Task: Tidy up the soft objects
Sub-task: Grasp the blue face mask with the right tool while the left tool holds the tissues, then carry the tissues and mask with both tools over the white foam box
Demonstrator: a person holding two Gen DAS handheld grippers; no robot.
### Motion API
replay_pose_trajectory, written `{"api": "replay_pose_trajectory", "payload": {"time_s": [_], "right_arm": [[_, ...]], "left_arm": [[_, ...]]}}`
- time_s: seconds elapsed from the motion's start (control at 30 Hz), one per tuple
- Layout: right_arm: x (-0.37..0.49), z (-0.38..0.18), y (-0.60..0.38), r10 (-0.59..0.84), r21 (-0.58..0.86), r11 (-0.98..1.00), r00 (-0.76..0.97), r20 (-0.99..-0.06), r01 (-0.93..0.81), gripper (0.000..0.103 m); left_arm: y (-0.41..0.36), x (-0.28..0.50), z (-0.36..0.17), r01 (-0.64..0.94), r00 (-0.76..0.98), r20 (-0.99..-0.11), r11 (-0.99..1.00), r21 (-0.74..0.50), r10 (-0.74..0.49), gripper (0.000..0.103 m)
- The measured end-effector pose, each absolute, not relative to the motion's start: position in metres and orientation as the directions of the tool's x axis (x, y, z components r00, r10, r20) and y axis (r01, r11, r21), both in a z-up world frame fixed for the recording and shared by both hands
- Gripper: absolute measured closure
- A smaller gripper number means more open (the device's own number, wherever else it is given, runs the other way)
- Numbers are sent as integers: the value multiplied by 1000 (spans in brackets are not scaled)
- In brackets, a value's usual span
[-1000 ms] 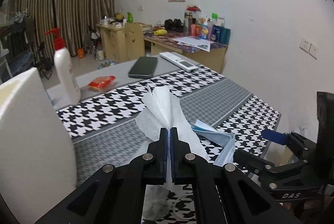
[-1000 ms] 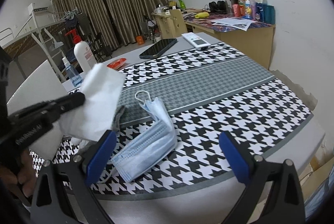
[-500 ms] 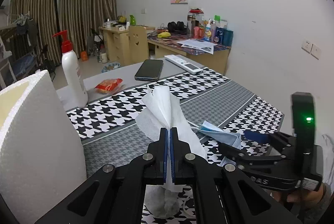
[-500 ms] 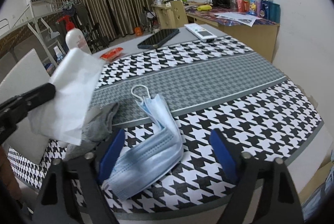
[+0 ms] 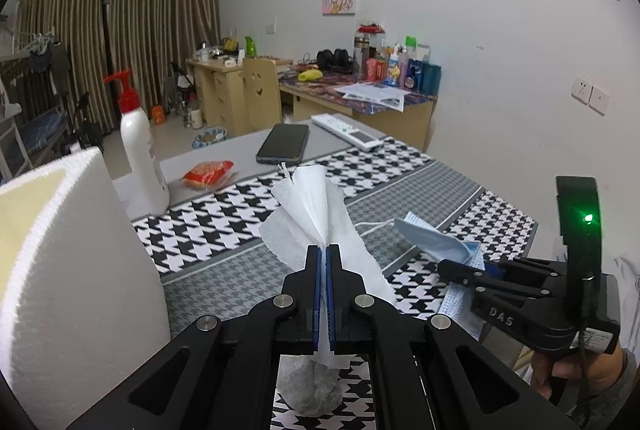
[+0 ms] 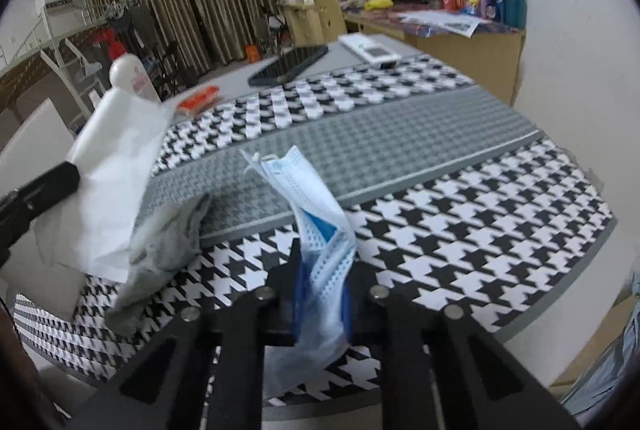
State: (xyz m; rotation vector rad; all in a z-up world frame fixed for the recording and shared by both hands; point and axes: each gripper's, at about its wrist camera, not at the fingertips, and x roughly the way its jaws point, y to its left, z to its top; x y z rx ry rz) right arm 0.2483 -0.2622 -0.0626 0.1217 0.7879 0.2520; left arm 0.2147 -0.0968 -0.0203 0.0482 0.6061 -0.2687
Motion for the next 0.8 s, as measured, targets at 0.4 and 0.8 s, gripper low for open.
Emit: {"api": "replay_pose_trajectory", "payload": {"time_s": [0.4,0.8], "right_arm": [[236,-33,-260,277,193,961,726,-629,-199,85],[223,-8,-250,291,182,957,757,-585,-227,85]], "left_arm": [[-96,201,-3,263,816,-530,965,-15,-230,100],[-89,186,16,251,848,-486,968,17,-211,100]]}}
